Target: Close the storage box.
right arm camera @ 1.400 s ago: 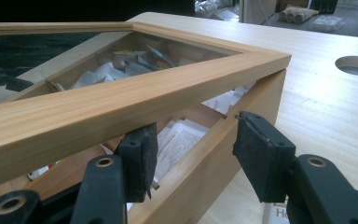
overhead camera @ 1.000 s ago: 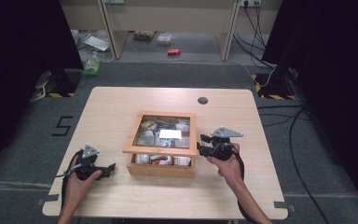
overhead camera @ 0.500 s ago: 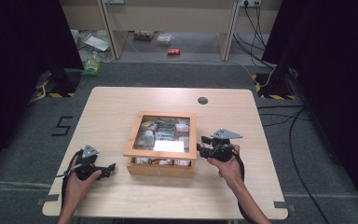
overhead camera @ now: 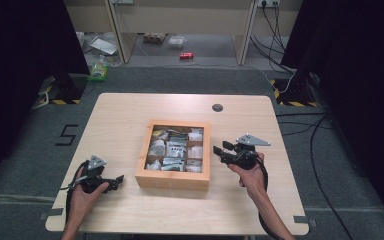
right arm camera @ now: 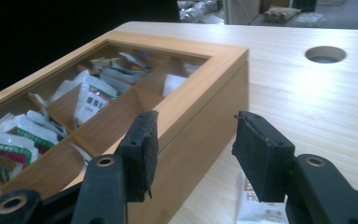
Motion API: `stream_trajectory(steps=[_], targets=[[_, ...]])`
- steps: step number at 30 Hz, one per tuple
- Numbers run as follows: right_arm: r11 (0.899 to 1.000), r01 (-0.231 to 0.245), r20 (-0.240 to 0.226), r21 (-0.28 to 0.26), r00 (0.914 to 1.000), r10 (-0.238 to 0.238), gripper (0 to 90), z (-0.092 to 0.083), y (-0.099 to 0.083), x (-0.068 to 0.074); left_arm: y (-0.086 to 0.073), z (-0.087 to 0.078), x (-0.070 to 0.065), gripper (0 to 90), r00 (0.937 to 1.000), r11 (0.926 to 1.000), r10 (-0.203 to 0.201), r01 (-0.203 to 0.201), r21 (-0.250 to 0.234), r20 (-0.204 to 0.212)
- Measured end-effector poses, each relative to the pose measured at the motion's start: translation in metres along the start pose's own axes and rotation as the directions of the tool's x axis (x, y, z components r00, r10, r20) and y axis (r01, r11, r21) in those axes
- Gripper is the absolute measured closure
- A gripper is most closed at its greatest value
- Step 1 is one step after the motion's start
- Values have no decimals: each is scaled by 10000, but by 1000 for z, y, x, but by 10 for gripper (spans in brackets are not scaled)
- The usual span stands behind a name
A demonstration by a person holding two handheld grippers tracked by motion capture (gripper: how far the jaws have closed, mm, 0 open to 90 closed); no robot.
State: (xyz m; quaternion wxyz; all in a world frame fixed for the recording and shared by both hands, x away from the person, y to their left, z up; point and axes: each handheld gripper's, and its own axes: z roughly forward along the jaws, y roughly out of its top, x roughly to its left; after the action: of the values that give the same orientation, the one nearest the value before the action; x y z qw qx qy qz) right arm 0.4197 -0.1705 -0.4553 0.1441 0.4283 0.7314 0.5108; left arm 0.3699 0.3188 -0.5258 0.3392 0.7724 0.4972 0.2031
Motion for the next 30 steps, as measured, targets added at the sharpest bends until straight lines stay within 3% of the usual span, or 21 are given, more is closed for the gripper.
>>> stream_trajectory(steps=[12,30], targets=[[9993,-291,618,245,9977,276,478,-5,-3,-18,0,0,0,0,10000,10000,-2,2,-2,-1],[9954,-934,950,212,9913,910,381,-16,0,-36,0,0,0,0,10000,10000,-1,1,-2,-1]])
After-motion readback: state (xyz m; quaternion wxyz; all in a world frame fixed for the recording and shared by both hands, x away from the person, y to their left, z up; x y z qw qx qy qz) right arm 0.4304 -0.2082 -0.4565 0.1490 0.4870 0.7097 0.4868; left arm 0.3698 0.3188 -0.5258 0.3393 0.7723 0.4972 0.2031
